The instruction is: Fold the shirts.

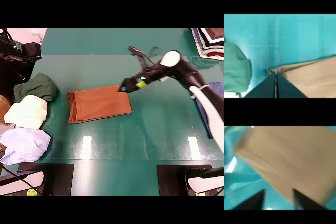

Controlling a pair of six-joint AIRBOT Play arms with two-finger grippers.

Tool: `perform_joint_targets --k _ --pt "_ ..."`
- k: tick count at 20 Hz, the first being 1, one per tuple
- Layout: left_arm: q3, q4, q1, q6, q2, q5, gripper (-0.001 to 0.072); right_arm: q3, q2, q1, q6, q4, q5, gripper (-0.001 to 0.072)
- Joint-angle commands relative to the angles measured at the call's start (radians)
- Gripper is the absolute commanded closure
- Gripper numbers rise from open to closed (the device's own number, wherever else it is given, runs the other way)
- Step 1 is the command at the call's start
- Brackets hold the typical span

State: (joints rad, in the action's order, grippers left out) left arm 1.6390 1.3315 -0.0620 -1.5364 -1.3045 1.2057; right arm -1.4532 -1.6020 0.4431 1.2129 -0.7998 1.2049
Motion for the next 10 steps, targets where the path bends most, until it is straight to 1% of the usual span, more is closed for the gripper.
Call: perform_joint_targets --k 1,4,8,10 --pt "0.000 -0.011 0.014 0.000 0.000 0.006 0.0682 0.200 0.015 -0.178 0.029 0.034 -0.035 0.0113" --pt "-0.001 -0.011 0.047 0.001 -0.003 -0.007 0.0683 0.225 -0.073 -0.195 0.023 0.129 -0.025 0.0118" --pt "-0.003 -0.011 0.090 0.004 -0.002 -0.038 0.0683 0.217 -0.179 -0.106 -0.035 0.296 -0.097 0.0120" --pt "-0.003 -0.026 0.093 0.008 -0.002 -0.045 0.0683 0.147 -0.240 -0.052 -0.036 0.310 -0.082 0.0122"
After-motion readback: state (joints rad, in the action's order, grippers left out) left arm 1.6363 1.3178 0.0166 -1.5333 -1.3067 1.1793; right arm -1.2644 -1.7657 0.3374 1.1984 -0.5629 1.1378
